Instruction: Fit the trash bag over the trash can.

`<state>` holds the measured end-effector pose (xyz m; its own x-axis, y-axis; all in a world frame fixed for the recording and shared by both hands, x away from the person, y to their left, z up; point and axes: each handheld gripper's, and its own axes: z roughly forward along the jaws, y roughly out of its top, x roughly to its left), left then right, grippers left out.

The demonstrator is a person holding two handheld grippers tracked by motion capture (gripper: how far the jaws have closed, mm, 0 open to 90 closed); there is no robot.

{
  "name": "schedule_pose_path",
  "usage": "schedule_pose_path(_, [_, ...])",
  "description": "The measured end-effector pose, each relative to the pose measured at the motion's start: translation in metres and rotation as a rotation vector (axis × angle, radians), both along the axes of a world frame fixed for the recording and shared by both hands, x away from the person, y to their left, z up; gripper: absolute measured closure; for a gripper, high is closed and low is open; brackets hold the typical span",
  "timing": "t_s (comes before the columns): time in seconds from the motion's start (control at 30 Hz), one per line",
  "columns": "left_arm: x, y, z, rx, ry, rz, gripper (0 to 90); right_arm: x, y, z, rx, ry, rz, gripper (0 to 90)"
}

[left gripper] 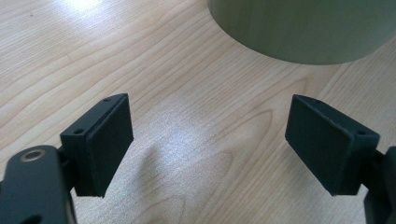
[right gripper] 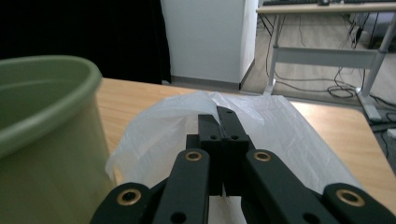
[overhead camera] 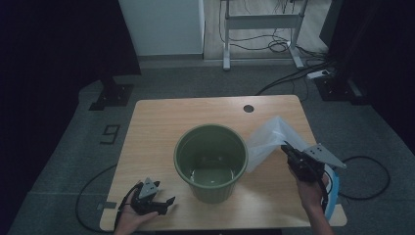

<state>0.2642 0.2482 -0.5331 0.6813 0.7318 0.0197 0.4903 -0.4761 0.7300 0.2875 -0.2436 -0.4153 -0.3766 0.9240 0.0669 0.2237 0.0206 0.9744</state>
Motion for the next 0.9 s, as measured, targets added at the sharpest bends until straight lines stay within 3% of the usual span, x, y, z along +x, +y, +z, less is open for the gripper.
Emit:
schedule_pose_path(0.1, [0.0,0.0,0.0,0.002,0.0,-0.001,14.8,-0.003,0.0,0.008,0.02,-0.012,0.011,88.9])
schedule_pose_path(0.23, [0.0,-0.001,0.0,0.005,0.0,-0.003,14.8,-0.012,0.001,0.032,0.042,-0.055,0.029,88.9])
schedule_pose_path(0.27, [0.0,-0.001,0.0,0.005,0.0,-0.003,14.9,-0.012,0.001,0.032,0.042,-0.055,0.029,88.9])
schedule_pose_path(0.3, [0.0,-0.002,-0.001,0.008,0.001,-0.005,14.9,-0.016,0.002,0.042,0.04,-0.076,0.034,88.9])
schedule_pose_path(0.53, [0.0,-0.002,-0.002,0.013,0.007,-0.006,15.1,-0.025,0.006,0.075,0.026,-0.142,0.044,88.8])
schedule_pose_path(0.9, [0.001,-0.002,-0.003,0.013,0.011,-0.001,15.2,-0.03,0.017,0.111,0.018,-0.209,0.063,88.9])
